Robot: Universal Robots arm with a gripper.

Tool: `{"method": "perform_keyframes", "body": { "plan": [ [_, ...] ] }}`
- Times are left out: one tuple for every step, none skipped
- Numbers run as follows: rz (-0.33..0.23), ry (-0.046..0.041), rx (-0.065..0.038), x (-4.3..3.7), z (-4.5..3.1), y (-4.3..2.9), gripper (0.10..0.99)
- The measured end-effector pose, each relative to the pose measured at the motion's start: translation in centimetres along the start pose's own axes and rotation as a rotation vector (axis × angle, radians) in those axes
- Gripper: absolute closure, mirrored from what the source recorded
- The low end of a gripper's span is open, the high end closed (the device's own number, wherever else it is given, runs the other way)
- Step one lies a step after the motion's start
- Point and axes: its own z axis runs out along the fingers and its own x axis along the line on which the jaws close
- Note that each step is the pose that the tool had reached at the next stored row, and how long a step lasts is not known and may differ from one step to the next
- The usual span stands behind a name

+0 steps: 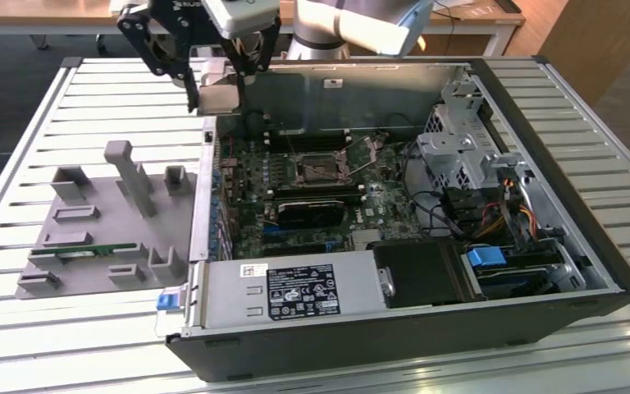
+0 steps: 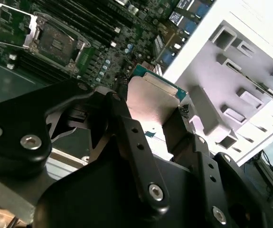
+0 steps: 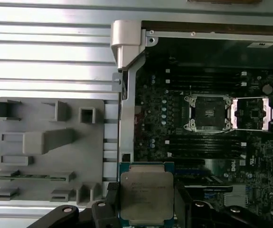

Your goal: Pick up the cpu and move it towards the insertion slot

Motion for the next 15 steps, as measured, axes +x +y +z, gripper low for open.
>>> {"method": "perform_keyframes", "body": {
  "plan": [
    [0.000,0.0006,0.000,-0.48,0.01,0.00,0.545],
    [0.000,0.0012,0.000,-0.94,0.01,-0.01,0.545],
    [0.000,0.0017,0.000,-1.39,0.01,-0.01,0.545],
    [0.000,0.0022,0.000,-1.84,0.02,-0.02,0.545],
    [0.000,0.0027,0.000,-2.28,0.03,-0.02,0.545],
    [0.000,0.0034,0.000,-2.74,0.04,-0.02,0.545],
    [0.000,0.0042,0.000,-3.19,0.05,-0.03,0.545],
    [0.000,0.0050,0.000,-3.63,0.06,-0.03,0.545],
    [0.000,0.0056,0.000,-4.08,0.08,-0.04,0.545],
    [0.000,0.0063,0.000,-4.58,0.08,-0.04,0.545],
    [0.000,0.0070,0.000,-5.02,0.09,-0.05,0.545],
    [0.000,0.0075,0.000,-5.47,0.10,-0.05,0.545],
    [0.000,0.0082,0.000,-5.92,0.11,-0.06,0.545],
    [0.000,0.0088,0.000,-6.38,0.12,-0.06,0.545],
    [0.000,0.0094,0.000,-6.82,0.13,-0.06,0.545]
  ]
}}
